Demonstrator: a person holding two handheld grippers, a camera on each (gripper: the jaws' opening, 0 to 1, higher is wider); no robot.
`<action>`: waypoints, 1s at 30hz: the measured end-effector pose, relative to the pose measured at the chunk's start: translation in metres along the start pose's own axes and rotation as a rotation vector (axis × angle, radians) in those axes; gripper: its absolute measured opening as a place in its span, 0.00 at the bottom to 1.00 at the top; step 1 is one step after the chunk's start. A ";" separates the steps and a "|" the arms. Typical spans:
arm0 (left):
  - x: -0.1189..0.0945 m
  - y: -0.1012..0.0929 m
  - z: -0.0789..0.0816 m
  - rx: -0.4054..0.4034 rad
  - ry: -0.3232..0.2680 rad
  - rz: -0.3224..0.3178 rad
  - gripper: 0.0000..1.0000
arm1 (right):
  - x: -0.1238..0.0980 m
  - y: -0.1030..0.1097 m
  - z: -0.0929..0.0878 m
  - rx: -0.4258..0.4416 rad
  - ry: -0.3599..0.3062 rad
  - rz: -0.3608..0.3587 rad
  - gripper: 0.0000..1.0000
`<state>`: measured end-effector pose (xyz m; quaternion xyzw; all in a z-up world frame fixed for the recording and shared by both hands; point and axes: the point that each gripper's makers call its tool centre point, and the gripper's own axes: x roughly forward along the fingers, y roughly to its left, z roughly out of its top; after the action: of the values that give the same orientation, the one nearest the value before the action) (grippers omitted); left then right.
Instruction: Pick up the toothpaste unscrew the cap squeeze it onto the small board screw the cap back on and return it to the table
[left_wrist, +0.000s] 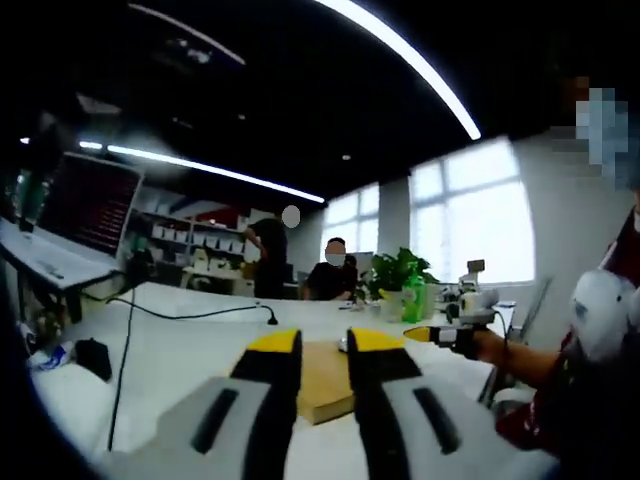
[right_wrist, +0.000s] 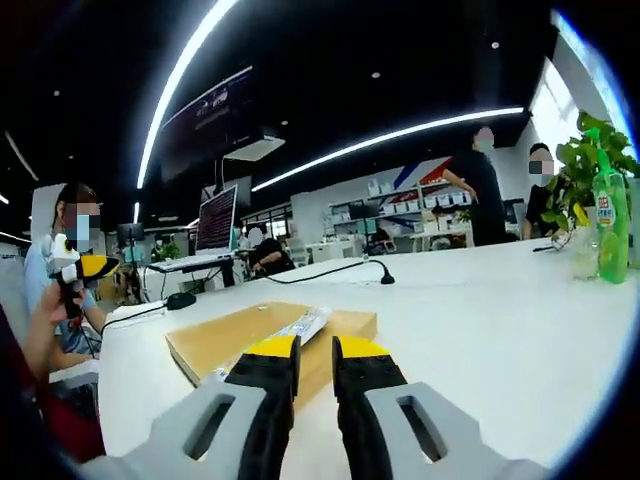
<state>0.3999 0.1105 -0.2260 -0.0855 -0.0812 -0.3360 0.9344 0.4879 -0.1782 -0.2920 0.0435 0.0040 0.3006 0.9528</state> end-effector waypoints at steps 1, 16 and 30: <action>-0.002 0.001 0.001 0.004 0.004 0.011 0.19 | -0.004 -0.001 0.007 -0.019 -0.027 -0.017 0.12; -0.032 -0.020 0.031 0.183 0.041 0.051 0.19 | -0.062 0.022 0.072 -0.105 -0.229 -0.061 0.19; -0.060 -0.017 0.073 0.329 -0.004 0.072 0.19 | -0.157 0.019 0.127 -0.147 -0.373 -0.234 0.18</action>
<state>0.3364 0.1504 -0.1661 0.0651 -0.1337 -0.2845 0.9471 0.3527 -0.2630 -0.1666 0.0278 -0.1891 0.1742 0.9660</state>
